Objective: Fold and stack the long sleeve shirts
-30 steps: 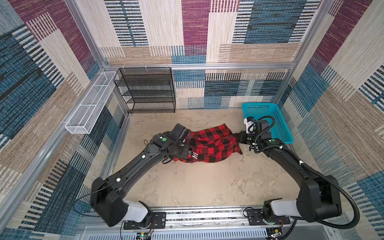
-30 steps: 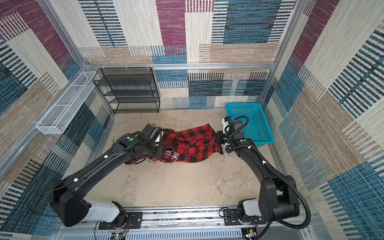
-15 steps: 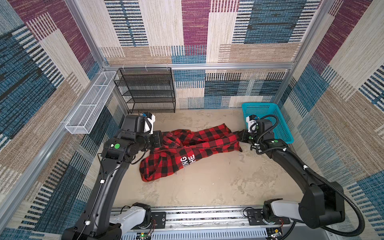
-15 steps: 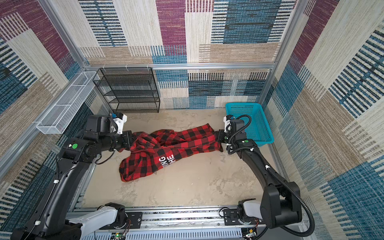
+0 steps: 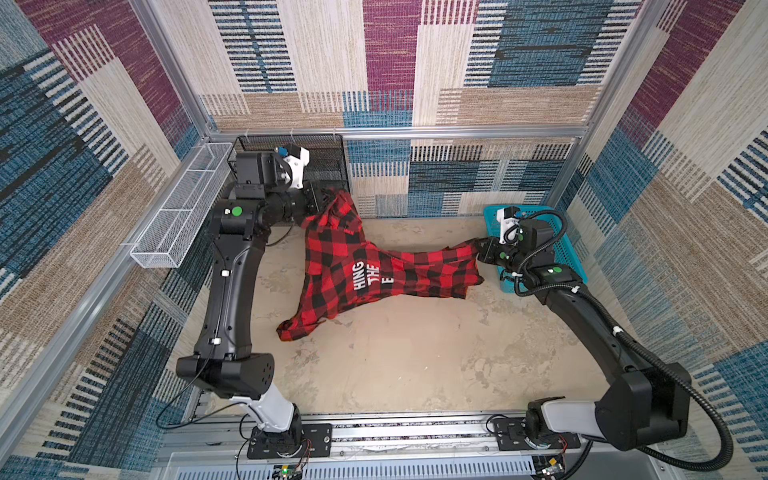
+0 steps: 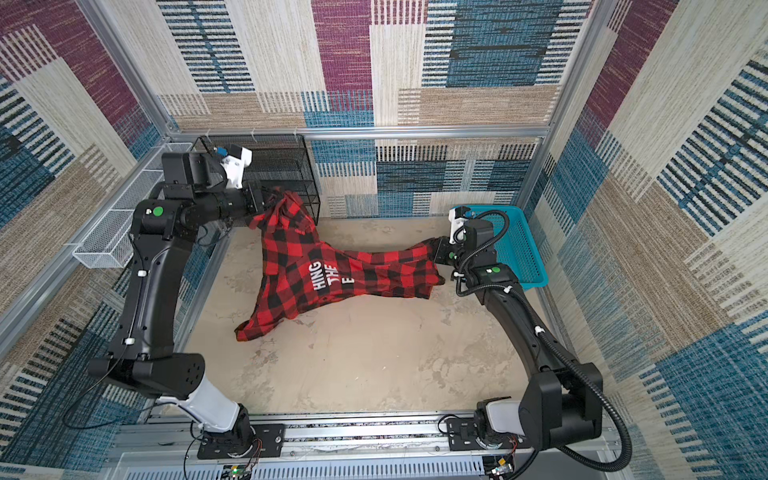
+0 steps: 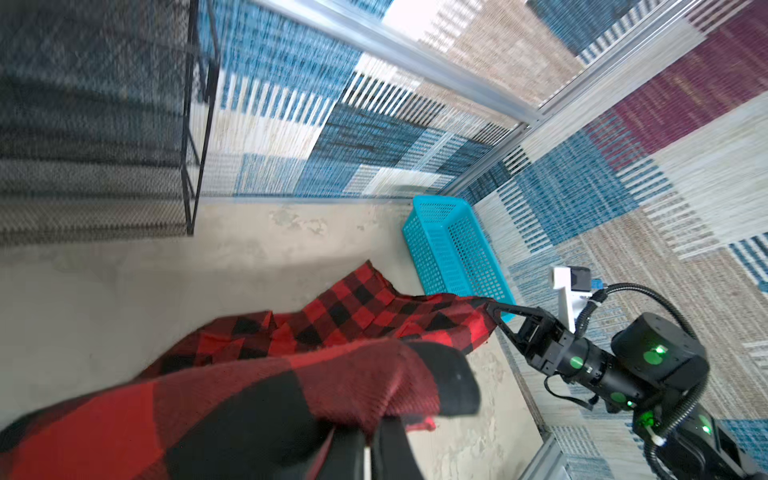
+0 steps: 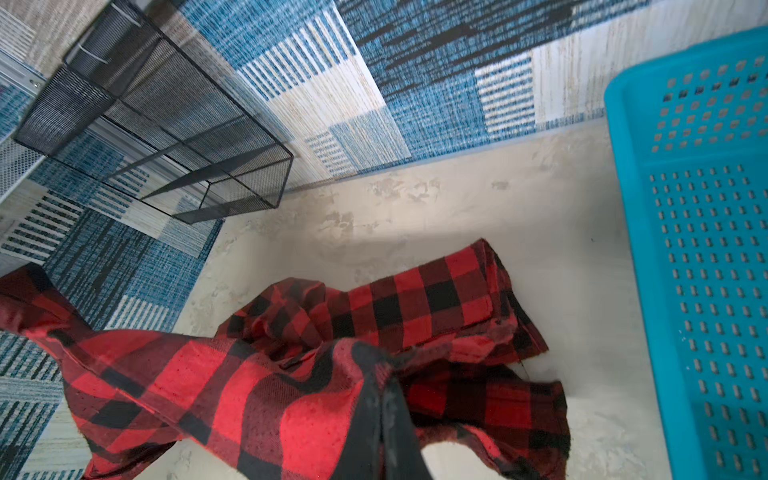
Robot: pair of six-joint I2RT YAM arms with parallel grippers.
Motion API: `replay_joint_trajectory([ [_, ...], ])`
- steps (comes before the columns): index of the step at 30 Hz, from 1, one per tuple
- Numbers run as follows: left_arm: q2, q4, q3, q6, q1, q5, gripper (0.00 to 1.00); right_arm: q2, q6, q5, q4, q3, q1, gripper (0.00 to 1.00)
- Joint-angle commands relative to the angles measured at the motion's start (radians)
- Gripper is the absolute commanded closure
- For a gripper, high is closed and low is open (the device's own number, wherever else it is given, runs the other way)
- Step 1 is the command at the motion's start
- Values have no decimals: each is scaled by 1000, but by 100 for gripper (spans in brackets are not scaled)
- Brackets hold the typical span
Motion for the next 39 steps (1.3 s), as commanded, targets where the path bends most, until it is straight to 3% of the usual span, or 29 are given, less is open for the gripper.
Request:
replay_joint_trajectory([
  [1, 160, -122, 326, 19, 16, 89, 100, 39, 11, 15, 60, 86, -1, 100],
  [3, 251, -118, 453, -34, 38, 137, 100, 67, 6, 23, 61, 149, -1, 100],
  [5, 241, -20, 390, -97, 59, 172, 100, 93, -7, 28, 63, 212, -1, 100],
  [10, 200, -6, 345, -103, 68, 181, 100, 91, -36, 15, 84, 284, -1, 100],
  [15, -11, -6, 51, -68, 67, 157, 100, -6, -49, -14, 42, 192, -1, 100],
  [19, -291, 32, -362, -56, 63, 125, 100, -157, -33, -39, -4, -39, 0, 100],
  [24, -664, 46, -880, -79, 63, -67, 100, -337, 44, -83, -38, -372, 5, 100],
  [27, -813, 51, -1078, -126, 63, -54, 100, -416, 84, -73, -88, -473, 6, 100],
  [32, -952, 37, -1230, -151, 62, -23, 100, -494, 130, -44, -177, -514, 5, 99],
  [39, -933, -6, -1215, -111, 63, -28, 100, -507, 170, -12, -218, -519, 6, 93],
])
